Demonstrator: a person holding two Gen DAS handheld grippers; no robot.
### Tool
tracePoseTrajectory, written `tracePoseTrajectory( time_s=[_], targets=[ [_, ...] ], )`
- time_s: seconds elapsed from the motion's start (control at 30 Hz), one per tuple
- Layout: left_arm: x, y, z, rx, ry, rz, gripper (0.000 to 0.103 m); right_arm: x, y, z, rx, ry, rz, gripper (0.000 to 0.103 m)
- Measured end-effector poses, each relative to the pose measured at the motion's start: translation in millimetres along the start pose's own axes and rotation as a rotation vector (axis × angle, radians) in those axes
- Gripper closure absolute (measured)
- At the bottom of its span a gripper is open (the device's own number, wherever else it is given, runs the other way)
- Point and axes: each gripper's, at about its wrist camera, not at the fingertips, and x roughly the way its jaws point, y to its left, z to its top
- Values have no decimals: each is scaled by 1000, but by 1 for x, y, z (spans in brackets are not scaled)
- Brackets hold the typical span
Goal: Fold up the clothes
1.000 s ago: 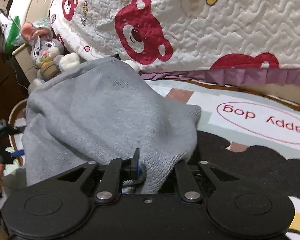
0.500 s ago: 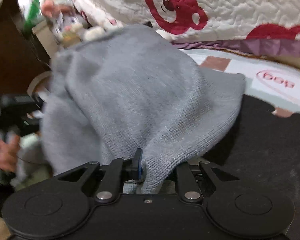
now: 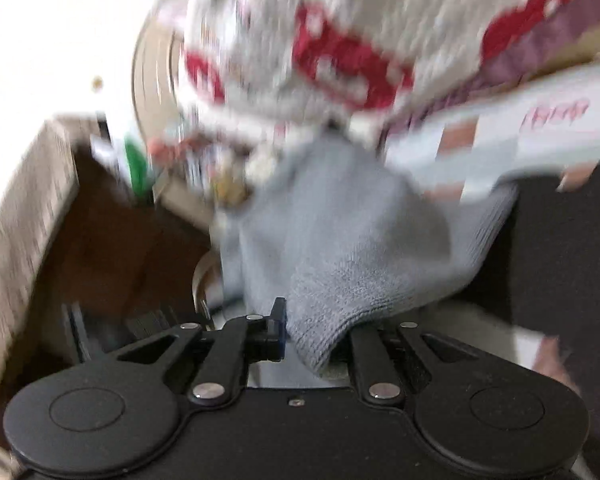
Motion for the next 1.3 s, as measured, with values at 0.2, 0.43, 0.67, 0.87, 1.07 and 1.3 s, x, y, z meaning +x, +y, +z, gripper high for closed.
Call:
tracePoseTrajectory(
  time_s=[0.2,0.43,0.67,0.87,1.07,1.3],
  targets=[
    [-16,30,-1,-27,-95,246,25,-44,5,38,-125,-145,-220,92],
    [-2,58,8,-60,6,229,22,-84,-10,55,-222,-278,-554,101],
    [23,48,3,128,63,341,16,-80,-20,52,-258,-168,-609,89],
    [6,100,13,-206,-8,284,10,-13,18,6,-485,18,-488,48],
    [8,161,-13,-724,-1,40,10,53,77,-46,-723,167,-307,36],
    [23,144,-21,-696,36,40,9,110,102,-106,-946,207,-382,21]
  ],
)
